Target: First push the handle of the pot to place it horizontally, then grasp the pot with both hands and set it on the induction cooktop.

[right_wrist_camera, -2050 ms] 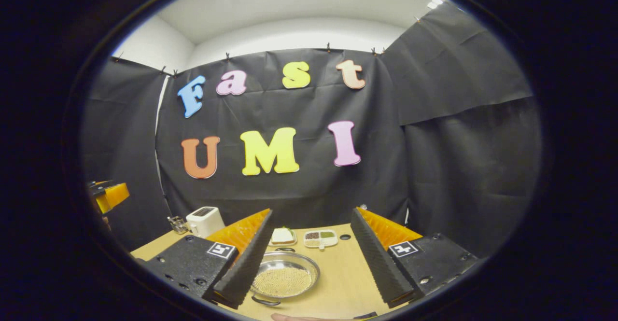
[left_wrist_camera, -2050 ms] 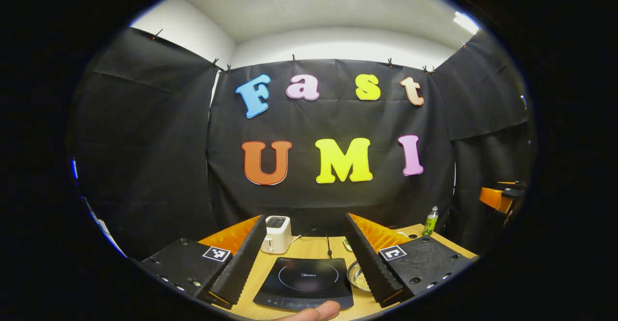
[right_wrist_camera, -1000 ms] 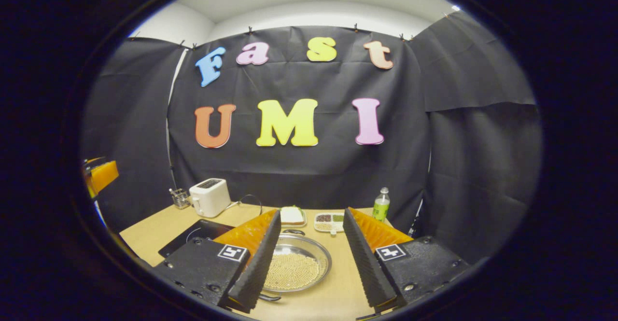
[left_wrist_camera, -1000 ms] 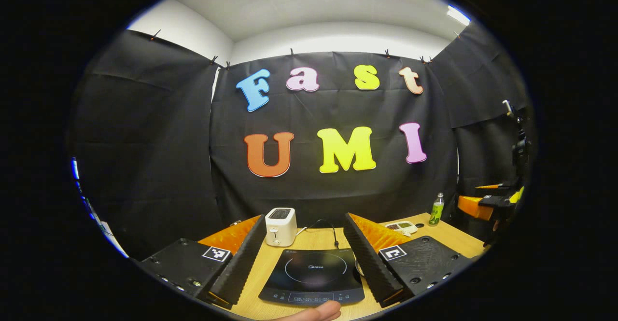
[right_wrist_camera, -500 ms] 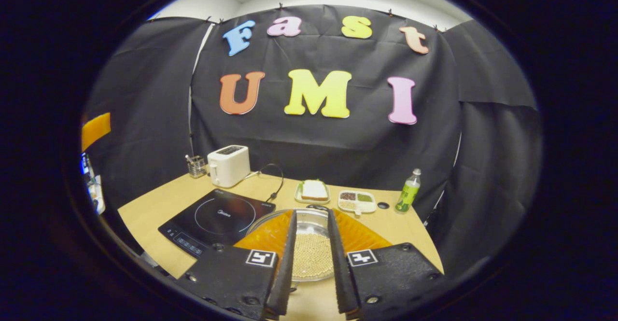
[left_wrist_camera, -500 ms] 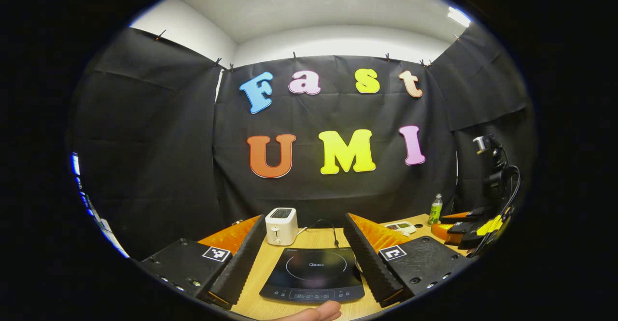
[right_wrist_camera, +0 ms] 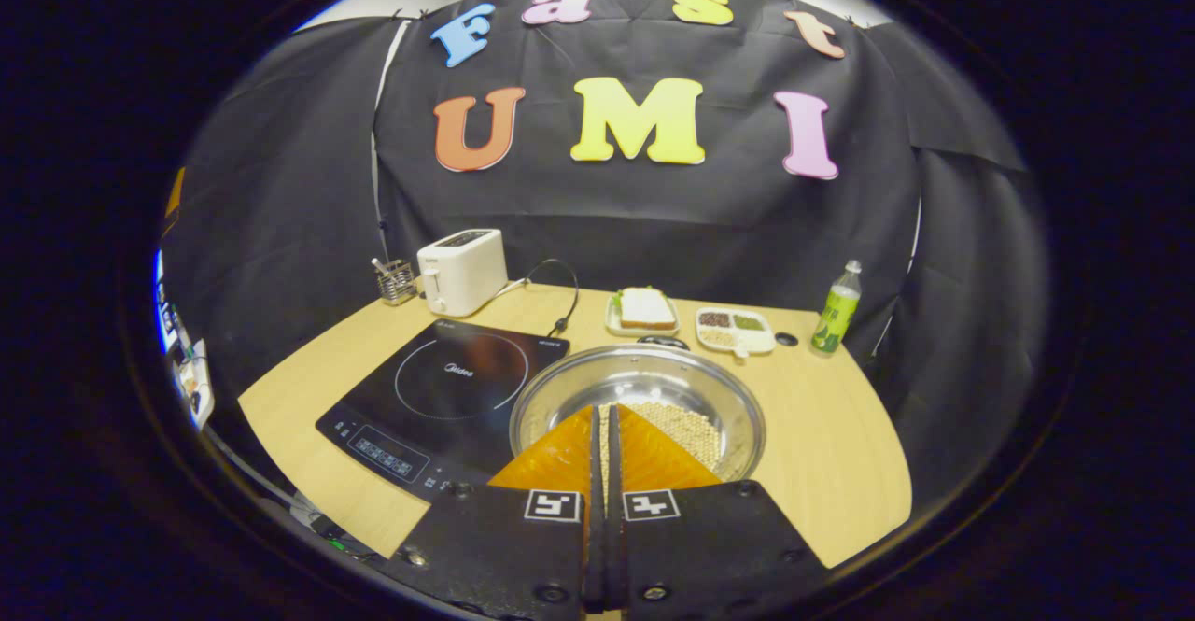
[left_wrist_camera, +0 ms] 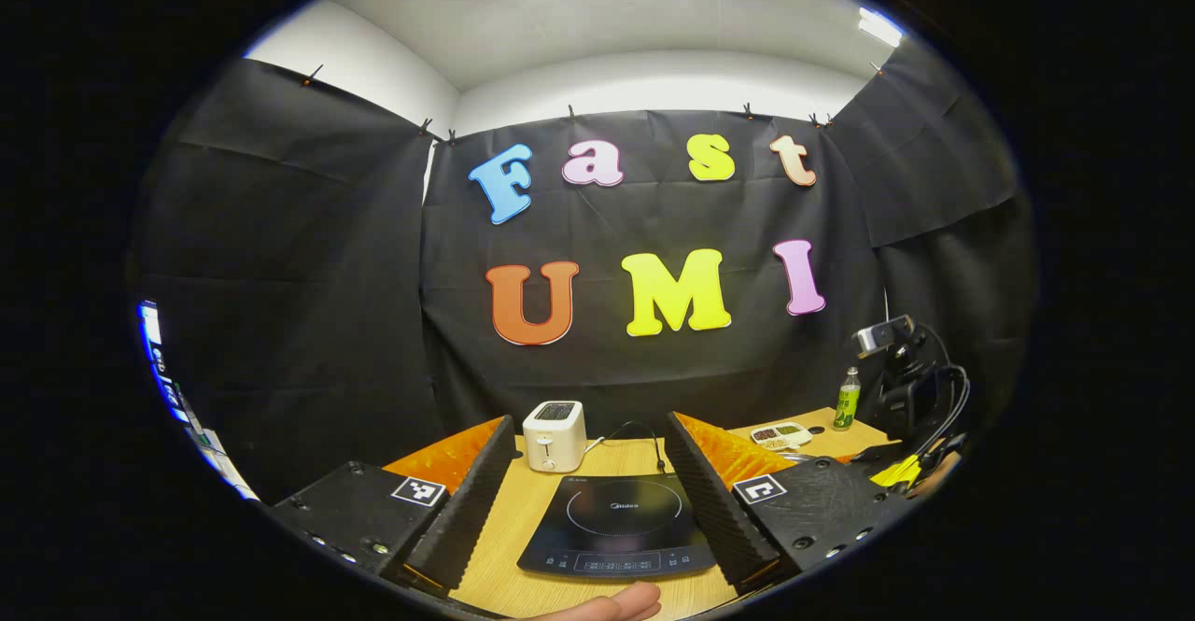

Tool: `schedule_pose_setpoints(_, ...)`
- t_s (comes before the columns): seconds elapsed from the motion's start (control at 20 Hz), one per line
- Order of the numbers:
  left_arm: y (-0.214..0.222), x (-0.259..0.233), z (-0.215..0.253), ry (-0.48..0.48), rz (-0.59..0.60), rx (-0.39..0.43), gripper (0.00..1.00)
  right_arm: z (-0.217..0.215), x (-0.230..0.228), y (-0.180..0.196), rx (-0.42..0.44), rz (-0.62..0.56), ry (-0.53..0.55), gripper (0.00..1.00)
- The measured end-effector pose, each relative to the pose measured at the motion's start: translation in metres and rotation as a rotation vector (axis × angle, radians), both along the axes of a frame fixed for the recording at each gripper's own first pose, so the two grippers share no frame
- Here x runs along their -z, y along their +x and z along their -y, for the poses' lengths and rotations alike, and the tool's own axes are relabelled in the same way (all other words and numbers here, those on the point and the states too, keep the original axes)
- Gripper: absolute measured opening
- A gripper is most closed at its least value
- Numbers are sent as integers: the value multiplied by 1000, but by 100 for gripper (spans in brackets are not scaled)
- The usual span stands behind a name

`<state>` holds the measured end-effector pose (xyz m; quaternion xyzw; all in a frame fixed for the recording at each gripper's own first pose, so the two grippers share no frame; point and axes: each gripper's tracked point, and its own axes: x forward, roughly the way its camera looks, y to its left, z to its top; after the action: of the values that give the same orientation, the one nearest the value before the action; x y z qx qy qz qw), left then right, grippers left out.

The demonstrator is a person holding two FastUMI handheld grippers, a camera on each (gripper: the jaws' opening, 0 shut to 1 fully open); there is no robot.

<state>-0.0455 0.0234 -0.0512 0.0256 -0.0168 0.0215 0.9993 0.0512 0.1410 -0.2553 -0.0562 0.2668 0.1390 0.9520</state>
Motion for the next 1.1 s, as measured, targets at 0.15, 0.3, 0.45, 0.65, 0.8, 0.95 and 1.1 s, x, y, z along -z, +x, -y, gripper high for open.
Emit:
schedule_pose_setpoints(0.15,-3,2,-3,3,5,0,96,-14,32,-8,-10,-113,30,1)
schedule_pose_setpoints(0.3,-5,7,-4,5,-5,-5,96,-23,56,-17,-15,-189,35,4)
schedule_pose_setpoints(0.45,-5,12,-4,5,-19,-7,96,-36,82,-24,-25,-247,26,0)
schedule_pose_setpoints(0.65,-3,15,-5,14,-26,-8,96,-45,112,-39,-33,-341,23,1)
schedule_pose_setpoints(0.8,-4,16,-3,14,-28,-5,96,-40,123,-37,-2,-367,41,4)
schedule_pose_setpoints(0.95,-3,18,4,22,-44,12,96,-42,130,-41,7,-420,72,4)
schedule_pose_setpoints(1.1,-6,15,7,27,-34,19,96,-38,130,-42,12,-421,76,0)
